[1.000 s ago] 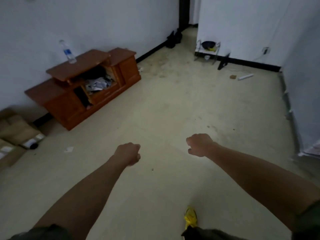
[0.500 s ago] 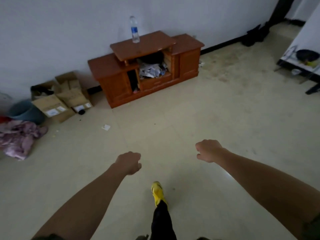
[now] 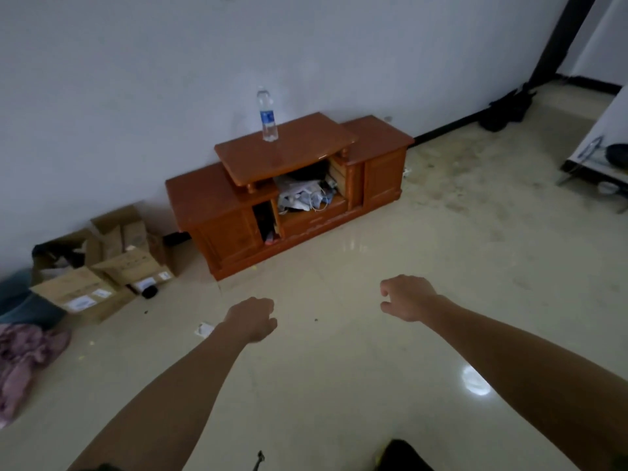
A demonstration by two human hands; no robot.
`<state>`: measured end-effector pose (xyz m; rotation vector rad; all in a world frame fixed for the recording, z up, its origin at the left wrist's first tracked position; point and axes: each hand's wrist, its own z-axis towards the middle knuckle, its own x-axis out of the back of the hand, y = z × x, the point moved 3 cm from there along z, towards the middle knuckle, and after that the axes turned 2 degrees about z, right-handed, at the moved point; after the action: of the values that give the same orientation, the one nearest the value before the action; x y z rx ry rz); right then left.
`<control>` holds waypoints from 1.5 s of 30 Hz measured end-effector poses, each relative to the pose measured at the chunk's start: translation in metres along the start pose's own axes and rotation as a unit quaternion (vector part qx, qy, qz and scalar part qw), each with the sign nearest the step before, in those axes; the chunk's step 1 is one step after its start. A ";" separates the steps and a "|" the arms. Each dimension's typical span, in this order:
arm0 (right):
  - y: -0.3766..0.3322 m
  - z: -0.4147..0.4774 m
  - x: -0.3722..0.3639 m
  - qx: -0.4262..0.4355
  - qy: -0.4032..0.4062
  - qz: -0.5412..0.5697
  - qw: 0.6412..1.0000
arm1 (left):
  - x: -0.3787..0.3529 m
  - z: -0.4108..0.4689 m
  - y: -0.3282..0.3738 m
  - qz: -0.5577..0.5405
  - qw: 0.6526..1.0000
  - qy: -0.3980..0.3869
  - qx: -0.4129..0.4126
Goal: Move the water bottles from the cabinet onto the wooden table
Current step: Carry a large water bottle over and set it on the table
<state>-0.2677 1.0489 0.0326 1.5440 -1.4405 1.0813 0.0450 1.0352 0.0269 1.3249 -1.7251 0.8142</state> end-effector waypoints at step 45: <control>-0.034 0.984 0.410 0.122 0.105 0.043 0.986 | 0.414 0.813 -0.294 -0.126 0.990 0.010 0.066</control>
<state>-0.1437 -0.0095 0.0598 1.4904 -1.2774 1.4713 0.1066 0.0790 0.0103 1.5801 -1.4714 0.8024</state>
